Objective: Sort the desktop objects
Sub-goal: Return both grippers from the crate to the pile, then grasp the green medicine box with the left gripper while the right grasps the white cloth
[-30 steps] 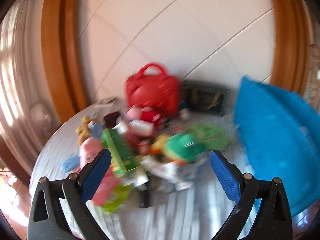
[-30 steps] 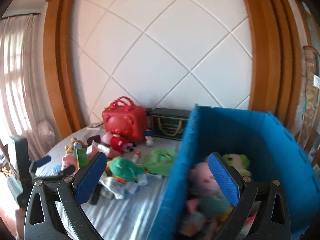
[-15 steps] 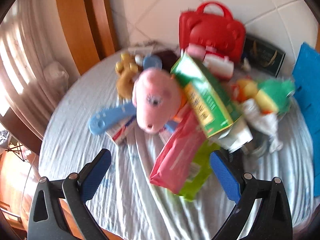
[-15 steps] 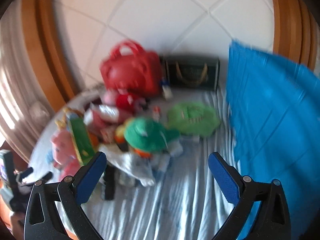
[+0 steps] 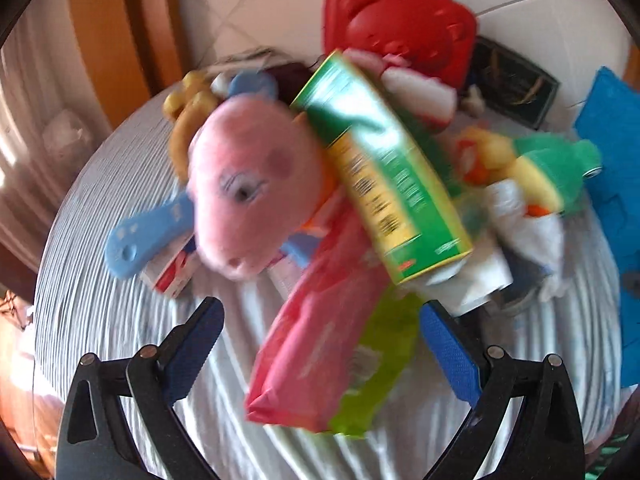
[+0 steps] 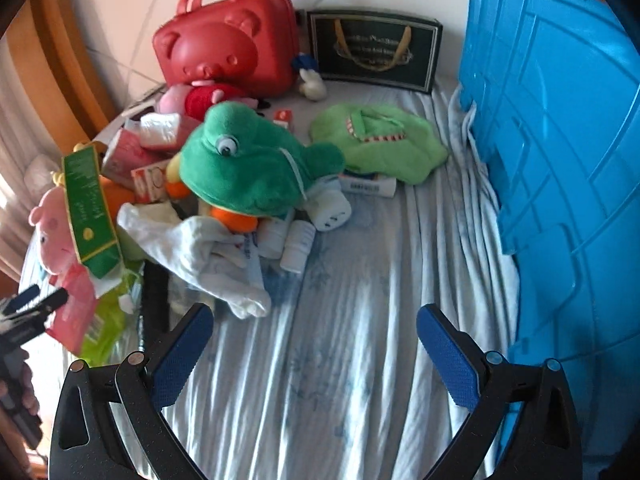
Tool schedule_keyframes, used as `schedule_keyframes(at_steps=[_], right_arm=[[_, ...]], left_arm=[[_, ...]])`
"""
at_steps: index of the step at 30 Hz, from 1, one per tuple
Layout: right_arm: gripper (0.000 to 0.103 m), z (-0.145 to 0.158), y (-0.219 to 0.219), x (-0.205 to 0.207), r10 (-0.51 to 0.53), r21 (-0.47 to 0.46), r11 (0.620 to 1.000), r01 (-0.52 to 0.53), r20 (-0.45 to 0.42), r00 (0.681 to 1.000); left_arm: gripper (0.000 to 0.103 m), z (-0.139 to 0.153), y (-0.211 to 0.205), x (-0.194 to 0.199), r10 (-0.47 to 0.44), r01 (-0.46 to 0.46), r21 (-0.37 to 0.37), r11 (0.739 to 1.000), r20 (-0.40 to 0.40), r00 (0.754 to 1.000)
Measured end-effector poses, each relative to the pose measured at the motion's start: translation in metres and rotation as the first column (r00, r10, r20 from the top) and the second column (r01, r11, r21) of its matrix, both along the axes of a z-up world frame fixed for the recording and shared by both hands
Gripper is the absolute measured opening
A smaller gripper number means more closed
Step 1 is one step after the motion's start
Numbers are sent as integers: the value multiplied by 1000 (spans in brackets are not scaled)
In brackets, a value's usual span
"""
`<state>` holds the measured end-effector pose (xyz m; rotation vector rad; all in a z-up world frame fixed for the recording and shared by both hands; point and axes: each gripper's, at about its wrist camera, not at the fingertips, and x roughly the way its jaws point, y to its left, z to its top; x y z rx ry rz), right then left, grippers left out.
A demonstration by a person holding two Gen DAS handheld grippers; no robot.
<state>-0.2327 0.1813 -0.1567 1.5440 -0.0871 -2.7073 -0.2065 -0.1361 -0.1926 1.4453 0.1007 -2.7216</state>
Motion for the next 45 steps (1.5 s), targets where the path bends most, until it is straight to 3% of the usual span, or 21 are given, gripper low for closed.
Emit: schedule_keyframes(at_steps=[6,12,14,17,20,24,29,30,35,36,43,44,45], right_arm=[[103,-9,-2,-5,2,-23,1000,-1,33,999],[103,-11,-5,-14,12,-32,999,-11,26,1000],[103,-12,-8,-18,22,-38,999,-21,27,999],[103,-17,-14,-26,60,-53,997,-58,35,998],[103,-23,-23,-34,98,-68,993,-95,38,994],[103,-42,-40,-50,144,-113,984,-134,83,986],[102,-52,-61,-67,170,-150,976,-157,78,982],[94,-52,-65,-69,174,-146,976,-162,72,982],[33,-52,-81,-76,216,-180,963,-203,55,975],[16,-48,-82,-75,211,-165,966,-201,45,976],[12,-1,-75,-40,184,-169,967,-192,-60,981],[12,10,-73,-32,176,-169,968,-188,-85,981],[12,19,-71,-27,169,-165,969,-185,-106,980]], left_arm=[[100,34,18,-30,61,-57,75,996,-54,997],[100,20,35,-86,138,-138,4,990,9,990],[84,1,41,-101,123,-122,-25,992,65,990],[67,-2,43,-88,99,-96,-36,995,62,993],[58,4,42,-59,35,-32,-58,998,55,998],[58,3,37,-26,-12,15,-49,999,64,998],[58,3,33,-19,-9,12,-74,997,37,999],[58,5,34,-18,-16,18,-77,997,32,999],[58,12,37,-16,-40,40,-55,998,11,999],[58,16,39,-13,-49,49,-55,997,-1,999],[54,50,46,1,-119,116,-37,993,-103,988],[30,54,46,3,-126,122,-37,992,-117,985],[20,58,48,5,-139,135,-34,990,-123,983]])
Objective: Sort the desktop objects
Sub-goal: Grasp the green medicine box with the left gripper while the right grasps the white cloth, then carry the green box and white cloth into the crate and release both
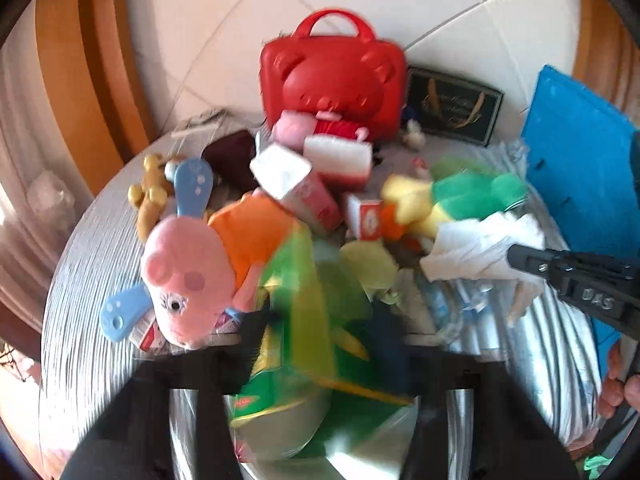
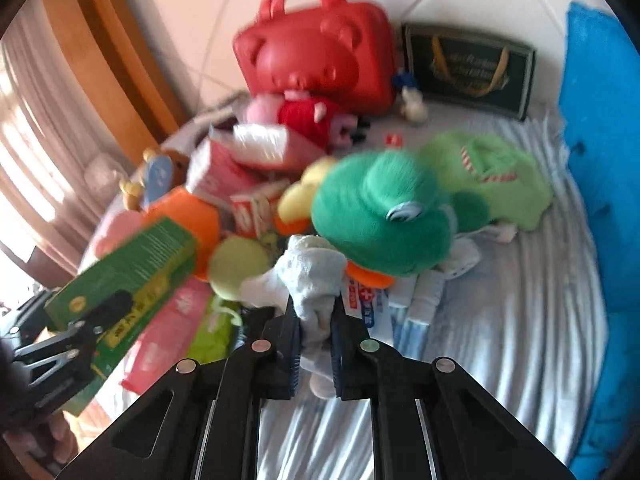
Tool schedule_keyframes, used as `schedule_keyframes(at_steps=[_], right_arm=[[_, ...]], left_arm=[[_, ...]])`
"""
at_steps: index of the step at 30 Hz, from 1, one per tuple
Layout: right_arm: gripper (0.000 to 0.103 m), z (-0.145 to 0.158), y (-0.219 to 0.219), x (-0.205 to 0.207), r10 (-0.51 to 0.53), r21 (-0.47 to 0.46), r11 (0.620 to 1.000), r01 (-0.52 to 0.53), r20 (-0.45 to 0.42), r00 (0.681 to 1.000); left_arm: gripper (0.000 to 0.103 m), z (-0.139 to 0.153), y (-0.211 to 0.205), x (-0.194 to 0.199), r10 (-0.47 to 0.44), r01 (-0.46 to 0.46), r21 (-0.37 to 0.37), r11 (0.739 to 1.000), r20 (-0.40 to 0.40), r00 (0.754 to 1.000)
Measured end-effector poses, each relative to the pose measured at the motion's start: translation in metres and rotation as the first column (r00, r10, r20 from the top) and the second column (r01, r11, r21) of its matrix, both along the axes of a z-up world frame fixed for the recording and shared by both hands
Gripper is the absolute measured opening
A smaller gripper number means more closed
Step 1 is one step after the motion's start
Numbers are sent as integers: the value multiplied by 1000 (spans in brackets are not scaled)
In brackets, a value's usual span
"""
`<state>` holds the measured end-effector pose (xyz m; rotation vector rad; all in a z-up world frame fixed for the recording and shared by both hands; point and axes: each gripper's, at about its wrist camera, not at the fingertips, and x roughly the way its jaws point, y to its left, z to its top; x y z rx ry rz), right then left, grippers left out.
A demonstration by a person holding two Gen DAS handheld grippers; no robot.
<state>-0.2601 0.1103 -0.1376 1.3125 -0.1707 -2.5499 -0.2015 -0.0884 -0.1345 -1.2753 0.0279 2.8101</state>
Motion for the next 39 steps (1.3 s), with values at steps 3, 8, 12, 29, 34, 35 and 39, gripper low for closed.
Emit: schedule_keyframes(at_steps=[3,8,12,29,34,35,39], right_arm=[[12,29,6,19,-34,1,999,34,-76,997],[12,51,16,44,-108,23,993,113,-140,984],[12,27,32,57,-179,45,982,182,-77,981],[12,-62,71,88,-278,93,959,267,144,950],[12,-6,61,98,-262,69,963,262,-6,965],[12,7,62,101,-262,57,963,264,-38,964],[12,68,68,114,-270,12,961,277,-190,944]], left_arm=[[18,5,2,1,-27,27,28,999,5,1000],[18,-8,2,3,-42,41,23,999,47,998],[51,-32,2,9,-62,57,41,998,127,990],[54,-103,29,18,-99,85,62,994,285,953],[54,-32,41,38,-145,143,27,989,105,984],[54,-19,46,41,-154,153,18,988,74,985],[54,41,74,53,-215,215,2,977,-73,974]])
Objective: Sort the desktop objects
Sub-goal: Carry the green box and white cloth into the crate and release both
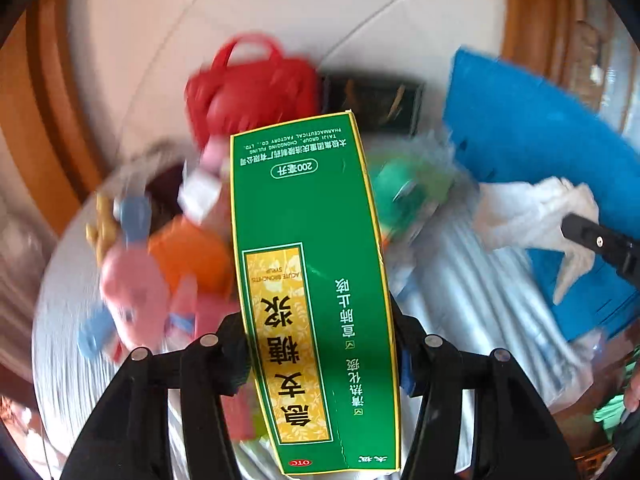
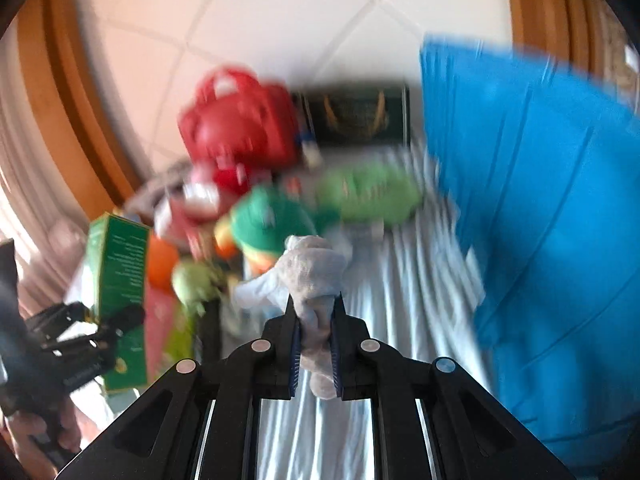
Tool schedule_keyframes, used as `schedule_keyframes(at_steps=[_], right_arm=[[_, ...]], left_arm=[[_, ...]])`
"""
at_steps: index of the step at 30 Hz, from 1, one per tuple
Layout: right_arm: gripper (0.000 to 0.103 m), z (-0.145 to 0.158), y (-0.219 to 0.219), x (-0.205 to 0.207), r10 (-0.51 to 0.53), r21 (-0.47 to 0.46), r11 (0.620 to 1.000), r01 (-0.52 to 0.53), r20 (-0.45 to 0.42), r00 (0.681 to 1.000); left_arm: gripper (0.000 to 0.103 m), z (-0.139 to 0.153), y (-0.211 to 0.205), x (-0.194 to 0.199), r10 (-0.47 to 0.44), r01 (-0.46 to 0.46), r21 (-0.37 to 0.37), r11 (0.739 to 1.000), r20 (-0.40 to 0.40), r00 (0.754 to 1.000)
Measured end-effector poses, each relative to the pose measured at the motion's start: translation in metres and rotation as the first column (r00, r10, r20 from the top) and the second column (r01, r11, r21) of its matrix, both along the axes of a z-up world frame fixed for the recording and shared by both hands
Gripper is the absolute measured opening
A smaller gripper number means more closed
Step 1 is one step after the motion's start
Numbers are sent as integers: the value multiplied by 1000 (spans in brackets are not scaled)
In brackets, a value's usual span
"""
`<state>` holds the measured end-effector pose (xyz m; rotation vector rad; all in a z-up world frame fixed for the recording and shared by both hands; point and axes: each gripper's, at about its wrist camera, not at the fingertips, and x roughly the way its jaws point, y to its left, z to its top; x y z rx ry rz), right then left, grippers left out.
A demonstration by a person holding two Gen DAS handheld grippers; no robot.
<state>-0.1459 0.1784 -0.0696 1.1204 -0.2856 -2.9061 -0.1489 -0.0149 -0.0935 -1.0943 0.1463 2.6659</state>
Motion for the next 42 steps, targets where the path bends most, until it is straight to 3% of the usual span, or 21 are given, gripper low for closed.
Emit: schedule_keyframes(at_steps=[4,12,19,24,29,33,36,39,42], right_arm=[[12,56,21,20,-35,13,999,38,-149,988],[12,140,99,62,-155,48,982,181,-334,930],[12,185,197,83,-254,90,948,304,-362,897],[12,203,267,74,-283,135,933,334,-300,911],[12,197,326,41,-283,224,923,312,-153,947],[12,163,368,9,-260,239,937,254,-4,965],[13,143,389,-6,-256,235,944,231,81,963],[13,119,404,-19,-243,212,955,208,154,958],[15,105,414,-26,-226,192,963,188,196,954]], left_arm=[[54,48,29,1,-65,71,50,996,-105,992],[54,130,134,10,-221,255,92,963,-275,936],[54,188,234,16,-298,352,102,931,-349,889],[54,218,308,-5,-370,421,128,898,-297,880],[54,210,390,-30,-421,438,79,896,-166,892],[54,178,445,-48,-424,424,4,905,-28,905],[54,148,468,-55,-410,413,-61,909,48,911],[55,123,479,-70,-389,401,-79,913,128,912],[56,109,481,-76,-365,384,-105,917,158,917]])
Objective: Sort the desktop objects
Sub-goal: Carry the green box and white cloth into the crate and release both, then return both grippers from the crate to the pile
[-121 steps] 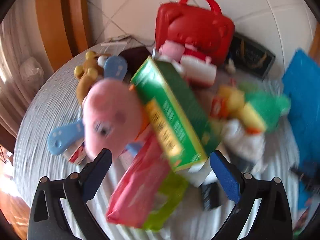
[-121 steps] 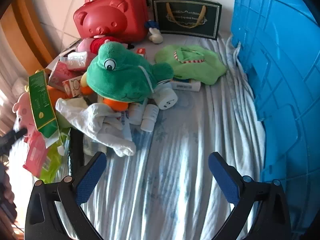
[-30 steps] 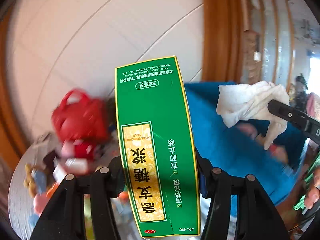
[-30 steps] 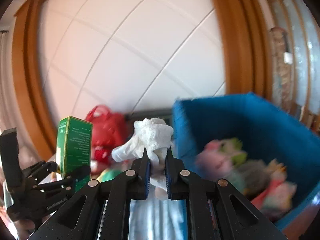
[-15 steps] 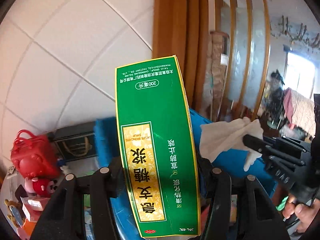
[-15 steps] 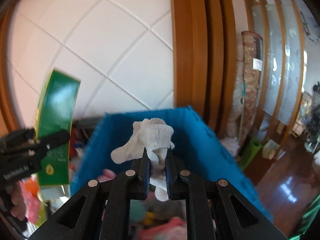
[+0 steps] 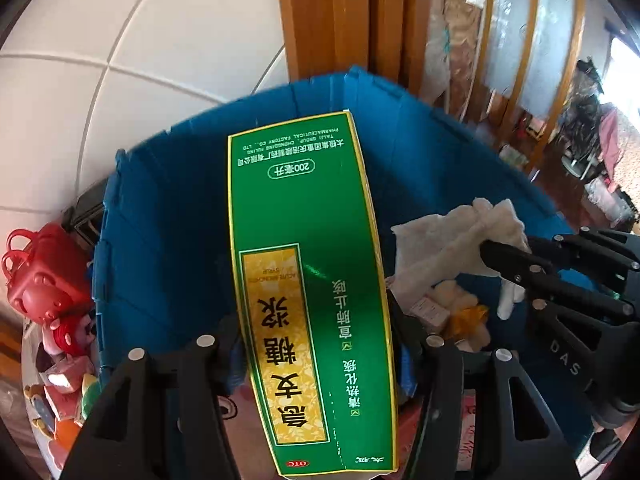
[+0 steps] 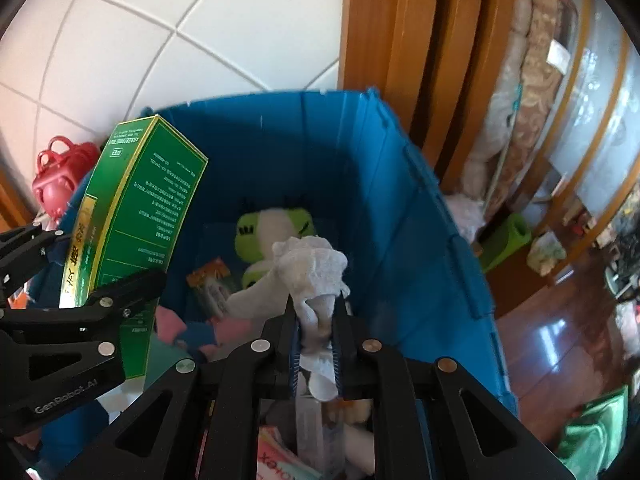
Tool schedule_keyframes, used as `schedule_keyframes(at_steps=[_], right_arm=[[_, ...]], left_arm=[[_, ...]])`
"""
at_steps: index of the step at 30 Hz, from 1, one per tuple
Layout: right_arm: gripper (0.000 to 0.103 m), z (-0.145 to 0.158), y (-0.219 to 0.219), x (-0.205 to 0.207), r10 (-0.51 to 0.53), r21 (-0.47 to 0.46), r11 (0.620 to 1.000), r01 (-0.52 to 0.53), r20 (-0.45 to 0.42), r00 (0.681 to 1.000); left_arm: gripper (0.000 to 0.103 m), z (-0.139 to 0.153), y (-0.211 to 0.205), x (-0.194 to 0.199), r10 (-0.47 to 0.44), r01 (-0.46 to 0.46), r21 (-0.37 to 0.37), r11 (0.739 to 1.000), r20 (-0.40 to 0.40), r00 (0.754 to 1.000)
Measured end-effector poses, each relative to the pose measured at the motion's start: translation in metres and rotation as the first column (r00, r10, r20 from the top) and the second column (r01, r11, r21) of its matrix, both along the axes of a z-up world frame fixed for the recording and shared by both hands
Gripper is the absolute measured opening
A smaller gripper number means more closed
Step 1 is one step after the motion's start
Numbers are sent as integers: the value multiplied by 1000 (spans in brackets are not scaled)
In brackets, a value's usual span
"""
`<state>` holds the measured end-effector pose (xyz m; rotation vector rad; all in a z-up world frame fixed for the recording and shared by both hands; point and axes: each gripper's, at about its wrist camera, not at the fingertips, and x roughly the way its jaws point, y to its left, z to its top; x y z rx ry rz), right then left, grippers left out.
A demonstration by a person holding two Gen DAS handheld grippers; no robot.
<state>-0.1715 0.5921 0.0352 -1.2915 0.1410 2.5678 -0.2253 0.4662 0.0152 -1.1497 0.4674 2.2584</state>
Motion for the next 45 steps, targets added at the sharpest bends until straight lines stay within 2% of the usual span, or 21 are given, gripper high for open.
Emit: schedule_keyframes(at_steps=[7,11,12,13,16,17,18,19,27,33,35,39,40,42,45], right_arm=[[16,-16,9,-8,16,-31,999,-14,54,998],[30,-18,11,-10,17,-34,999,-15,62,998],[44,-18,11,-9,15,-31,999,-14,64,998],[61,-18,12,-9,15,-30,999,-13,64,998],[84,-16,13,-8,14,-16,1000,-13,60,998],[89,-14,14,-7,11,-15,1000,-10,57,998],[99,-13,15,-5,8,-18,1000,-7,53,999],[103,-11,16,-4,6,-22,1000,-5,49,999],[103,17,4,16,-4,19,1000,4,0,1000],[103,47,-37,43,69,-26,997,-72,-103,992],[103,56,-54,50,93,-34,995,-99,-146,985],[103,67,-92,60,122,-65,988,-141,-233,965],[103,69,-104,61,129,-66,986,-151,-252,959],[103,72,-127,64,148,-67,982,-175,-291,945],[103,75,-164,67,188,-69,972,-223,-339,922]], left_arm=[[60,-14,-1,1,16,-16,-51,999,4,1000],[66,-19,10,-7,29,-28,-54,998,15,999],[66,-20,10,-7,29,-28,-57,998,22,999],[66,-20,10,-8,28,-27,-59,998,27,999],[66,-19,8,-7,34,-32,-58,998,29,999],[66,-17,7,-7,37,-35,-58,998,28,999],[66,-15,5,-6,38,-37,-53,998,27,999],[66,-13,3,-6,37,-35,-49,998,29,999],[66,15,-34,12,43,-43,-3,999,-24,999],[67,48,-95,40,93,-75,137,988,-130,987],[71,60,-121,52,123,-86,193,977,-188,974],[94,71,-179,72,234,-130,315,940,-319,918],[94,70,-194,73,268,-154,327,932,-339,902],[94,64,-217,73,299,-181,333,925,-347,889],[94,49,-258,65,323,-222,318,922,-314,893]])
